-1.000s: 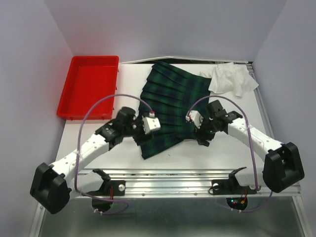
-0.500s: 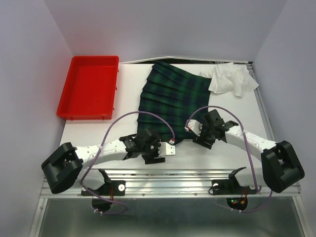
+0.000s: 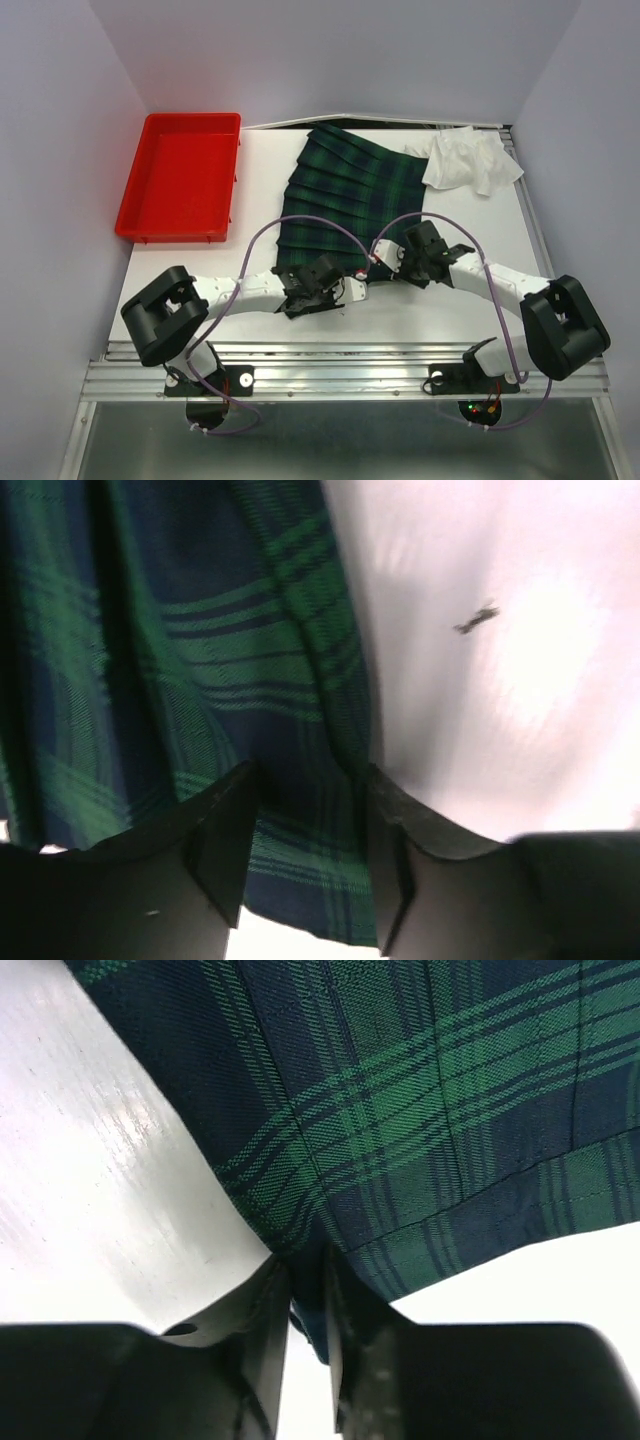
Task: Fold and stack the skirts
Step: Fold the skirt
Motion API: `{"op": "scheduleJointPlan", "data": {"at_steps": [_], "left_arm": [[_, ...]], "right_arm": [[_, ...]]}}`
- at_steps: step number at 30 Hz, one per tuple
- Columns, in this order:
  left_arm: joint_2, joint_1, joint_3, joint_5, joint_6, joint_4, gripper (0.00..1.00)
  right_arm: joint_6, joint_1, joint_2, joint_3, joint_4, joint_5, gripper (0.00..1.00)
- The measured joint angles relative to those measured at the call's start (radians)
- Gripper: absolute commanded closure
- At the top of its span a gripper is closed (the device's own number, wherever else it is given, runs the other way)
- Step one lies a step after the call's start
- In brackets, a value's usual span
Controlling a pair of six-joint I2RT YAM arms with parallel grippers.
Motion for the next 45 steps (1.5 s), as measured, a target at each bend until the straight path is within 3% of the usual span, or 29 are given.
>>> {"op": "scheduleJointPlan", "data": {"at_steps": [4,5,11,19,23,29,37,45], "left_arm": [[-0.014,0.017,-0.028,-0.056,-0.018,0.011,0.95],[-0.037,0.029,-0.038,-0.062,-0.016,0.006,1.00],[-0.265,0.054,-0.049,-0.054,-0.014,-0.115,1.00],[-0.462,0.053,-0.023,0.107,0.032,-0.389,1.00],[-0.566,0.030,0.121,0.177,0.074,-0.582,1.00],[-0.581,0.036,0.375,0.187,0.090,-0.677,1.00],[-0.590,0.117,0.400,0.064,0.095,-0.698,1.00],[-0.616,0.135,0.486,0.144,0.118,-0.751,1.00]], "right_arm": [[-0.003,0.000,0.001,0.008,0.012,0.003,0.99],[-0.003,0.000,0.002,0.009,0.013,0.003,0.99],[0.006,0.031,0.031,0.059,0.004,-0.032,0.99],[0.063,0.198,0.040,0.214,-0.076,-0.090,0.99],[0.069,0.223,0.037,0.297,-0.170,-0.138,0.99],[0.108,0.222,-0.143,0.356,-0.363,-0.156,0.99],[0.206,0.224,-0.319,0.374,-0.489,-0.114,0.99],[0.222,0.229,-0.359,0.479,-0.628,-0.166,0.99]]}}
